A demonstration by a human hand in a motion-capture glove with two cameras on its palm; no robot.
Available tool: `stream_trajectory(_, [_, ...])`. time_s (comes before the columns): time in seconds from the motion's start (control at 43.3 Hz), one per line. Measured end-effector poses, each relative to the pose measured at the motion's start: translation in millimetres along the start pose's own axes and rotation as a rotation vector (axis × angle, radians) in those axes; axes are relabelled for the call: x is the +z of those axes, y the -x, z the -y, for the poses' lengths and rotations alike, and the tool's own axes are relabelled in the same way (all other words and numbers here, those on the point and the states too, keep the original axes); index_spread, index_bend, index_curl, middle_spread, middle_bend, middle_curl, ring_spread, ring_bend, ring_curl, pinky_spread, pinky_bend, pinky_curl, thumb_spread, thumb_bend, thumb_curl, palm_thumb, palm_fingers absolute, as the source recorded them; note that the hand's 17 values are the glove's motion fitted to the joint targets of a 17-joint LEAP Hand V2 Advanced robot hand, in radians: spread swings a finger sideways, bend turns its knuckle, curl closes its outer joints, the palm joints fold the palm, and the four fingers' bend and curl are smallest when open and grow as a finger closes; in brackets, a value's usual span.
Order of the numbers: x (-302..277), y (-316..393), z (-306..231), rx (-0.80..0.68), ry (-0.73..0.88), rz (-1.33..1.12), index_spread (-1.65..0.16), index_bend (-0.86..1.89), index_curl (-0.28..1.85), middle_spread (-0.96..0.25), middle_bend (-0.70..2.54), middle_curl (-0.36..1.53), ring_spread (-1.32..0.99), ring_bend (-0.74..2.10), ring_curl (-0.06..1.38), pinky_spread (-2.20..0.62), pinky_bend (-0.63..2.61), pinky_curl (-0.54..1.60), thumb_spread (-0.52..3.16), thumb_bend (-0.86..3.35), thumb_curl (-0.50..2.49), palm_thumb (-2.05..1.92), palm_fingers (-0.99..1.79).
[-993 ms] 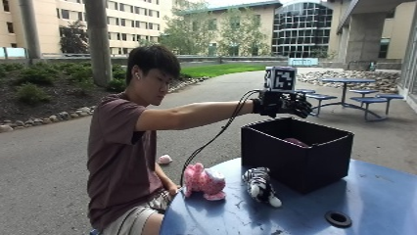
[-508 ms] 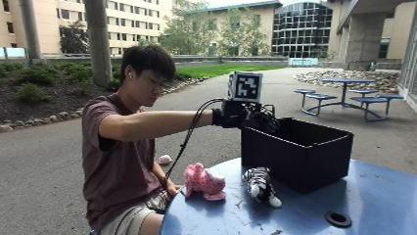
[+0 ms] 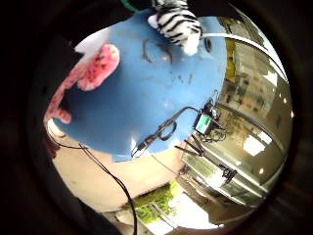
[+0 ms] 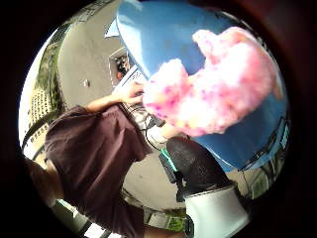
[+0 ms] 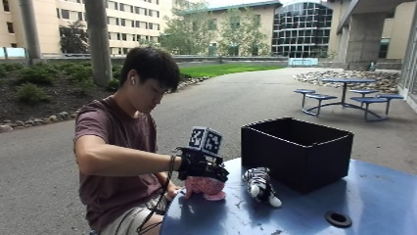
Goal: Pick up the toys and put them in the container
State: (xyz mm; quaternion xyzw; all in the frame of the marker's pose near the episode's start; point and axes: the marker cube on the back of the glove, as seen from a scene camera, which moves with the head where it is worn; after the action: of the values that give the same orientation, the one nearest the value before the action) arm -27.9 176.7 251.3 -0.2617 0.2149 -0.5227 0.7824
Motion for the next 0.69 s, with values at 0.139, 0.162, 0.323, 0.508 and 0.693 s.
stream_trajectory(0.139, [27.7, 9.5, 34.9, -0.054, -0.106, 0.101, -0.27, 0.55, 0.35, -0.09, 0.11, 0.3, -0.06, 0.23, 0.23, -0.02, 0.79, 0.33, 1.41, 0.13, 0.42, 0.29, 0.23])
stream_trajectory(0.162, [28.6, 11.5, 39.8, -0.056, -0.141, 0.12, -0.26, 0.58, 0.35, -0.09, 0.13, 0.3, -0.07, 0.23, 0.21, -0.06, 0.81, 0.32, 1.45, 0.15, 0.42, 0.32, 0.35])
stream_trajectory(0.323, [28.2, 28.5, 66.2, -0.032, -0.357, 0.249, -0.16, 0.61, 0.38, -0.13, 0.46, 0.41, -0.23, 0.54, 0.28, -0.34, 0.75, 0.3, 1.37, 0.28, 0.56, 0.63, 1.18])
stream_trajectory(0.508, [22.8, 38.2, 85.0, 0.066, -0.494, 0.41, -0.04, 0.81, 0.5, -0.11, 0.8, 0.56, -0.3, 0.74, 0.42, -0.39, 0.75, 0.36, 1.15, 0.35, 0.72, 0.84, 1.37])
stream_trajectory(0.693, [-17.9, 20.0, 85.8, 0.127, -0.411, 0.403, 0.05, 0.95, 0.57, -0.05, 1.01, 0.63, -0.32, 0.95, 0.51, -0.38, 0.81, 0.41, 0.84, 0.35, 0.89, 0.86, 1.34])
